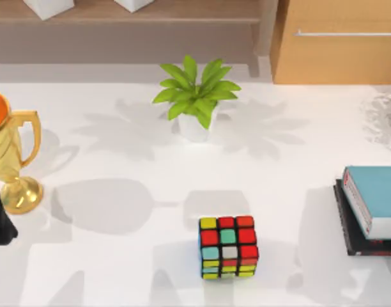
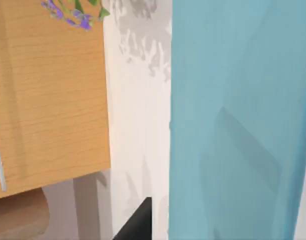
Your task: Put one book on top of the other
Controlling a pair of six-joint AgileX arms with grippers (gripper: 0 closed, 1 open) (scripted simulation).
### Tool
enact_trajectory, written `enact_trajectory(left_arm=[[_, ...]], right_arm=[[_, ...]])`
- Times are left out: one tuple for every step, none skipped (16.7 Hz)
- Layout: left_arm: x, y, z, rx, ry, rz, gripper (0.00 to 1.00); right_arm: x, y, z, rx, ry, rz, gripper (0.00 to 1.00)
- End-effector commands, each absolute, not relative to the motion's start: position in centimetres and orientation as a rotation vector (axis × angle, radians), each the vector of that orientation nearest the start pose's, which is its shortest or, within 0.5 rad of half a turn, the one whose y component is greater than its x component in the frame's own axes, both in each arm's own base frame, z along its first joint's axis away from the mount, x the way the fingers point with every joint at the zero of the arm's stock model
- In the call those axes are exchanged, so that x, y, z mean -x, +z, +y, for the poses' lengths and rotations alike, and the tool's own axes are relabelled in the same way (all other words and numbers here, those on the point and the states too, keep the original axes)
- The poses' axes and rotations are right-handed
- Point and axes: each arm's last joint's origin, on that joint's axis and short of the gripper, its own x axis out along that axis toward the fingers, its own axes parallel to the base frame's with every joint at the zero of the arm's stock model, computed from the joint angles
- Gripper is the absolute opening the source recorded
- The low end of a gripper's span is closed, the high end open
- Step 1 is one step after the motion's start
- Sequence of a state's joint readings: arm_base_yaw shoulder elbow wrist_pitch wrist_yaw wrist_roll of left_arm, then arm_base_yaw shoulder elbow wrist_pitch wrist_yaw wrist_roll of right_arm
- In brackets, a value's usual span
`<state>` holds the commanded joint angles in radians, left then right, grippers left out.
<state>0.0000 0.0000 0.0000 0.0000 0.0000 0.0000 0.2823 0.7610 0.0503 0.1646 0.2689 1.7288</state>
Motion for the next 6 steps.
enact_trajectory(left_arm=[[-10.57,16.00,-0.12,0.000,0.000,0.000,1.00],[-10.57,16.00,-0.12,0.000,0.000,0.000,1.00],[-10.57,16.00,-0.12,0.000,0.000,0.000,1.00],[-10.57,16.00,-0.12,0.000,0.000,0.000,1.00],[-10.57,16.00,-0.12,0.000,0.000,0.000,1.00],[-10.57,16.00,-0.12,0.000,0.000,0.000,1.00]], right_arm=[[-13.98,11.64,3.08,-1.534,-0.432,0.389,1.00],[-13.98,11.64,3.08,-1.534,-0.432,0.389,1.00],[-13.98,11.64,3.08,-1.534,-0.432,0.389,1.00],[-13.98,11.64,3.08,-1.534,-0.432,0.389,1.00],[-13.98,11.64,3.08,-1.534,-0.432,0.389,1.00],[-13.98,11.64,3.08,-1.534,-0.432,0.389,1.00]])
